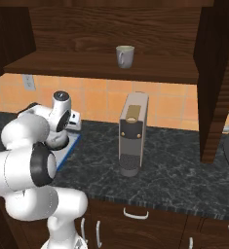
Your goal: Pick the kettle from the counter and place it on the tray. Then pick the mug from the cabinet and place it on the tray. Then close the cabinet doors.
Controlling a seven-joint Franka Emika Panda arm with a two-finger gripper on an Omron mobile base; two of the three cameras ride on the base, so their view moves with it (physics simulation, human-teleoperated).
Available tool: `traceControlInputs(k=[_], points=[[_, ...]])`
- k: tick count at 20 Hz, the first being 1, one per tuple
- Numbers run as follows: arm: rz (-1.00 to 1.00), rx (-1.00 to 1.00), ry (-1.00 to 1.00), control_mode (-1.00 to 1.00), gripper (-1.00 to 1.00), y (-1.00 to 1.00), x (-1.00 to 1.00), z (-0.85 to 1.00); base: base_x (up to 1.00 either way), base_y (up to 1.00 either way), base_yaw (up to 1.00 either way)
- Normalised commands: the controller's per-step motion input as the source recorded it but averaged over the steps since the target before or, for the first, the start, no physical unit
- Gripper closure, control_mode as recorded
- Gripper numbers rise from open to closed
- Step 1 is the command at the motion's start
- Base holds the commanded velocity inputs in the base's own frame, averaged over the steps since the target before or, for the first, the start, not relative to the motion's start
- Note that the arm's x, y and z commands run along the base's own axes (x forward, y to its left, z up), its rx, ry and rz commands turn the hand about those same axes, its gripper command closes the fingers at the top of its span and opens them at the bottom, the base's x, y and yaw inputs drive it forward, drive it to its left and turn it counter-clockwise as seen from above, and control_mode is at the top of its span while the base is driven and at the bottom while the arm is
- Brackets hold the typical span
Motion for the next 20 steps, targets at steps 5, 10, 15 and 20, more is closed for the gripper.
traceControlInputs(k=[5,10,15,20], points=[[-0.06,0.01,0.00,-1.00,1.00,0.50,0.21,-0.52,0.00,0.00,0.00],[-0.06,0.03,0.00,-1.00,1.00,0.18,0.24,-0.39,0.00,0.00,0.00],[-0.02,0.00,0.00,-1.00,-1.00,0.00,0.00,-0.14,0.00,0.00,0.00],[0.00,0.00,0.02,-1.00,-1.00,0.00,0.00,0.11,0.00,0.00,0.00]])
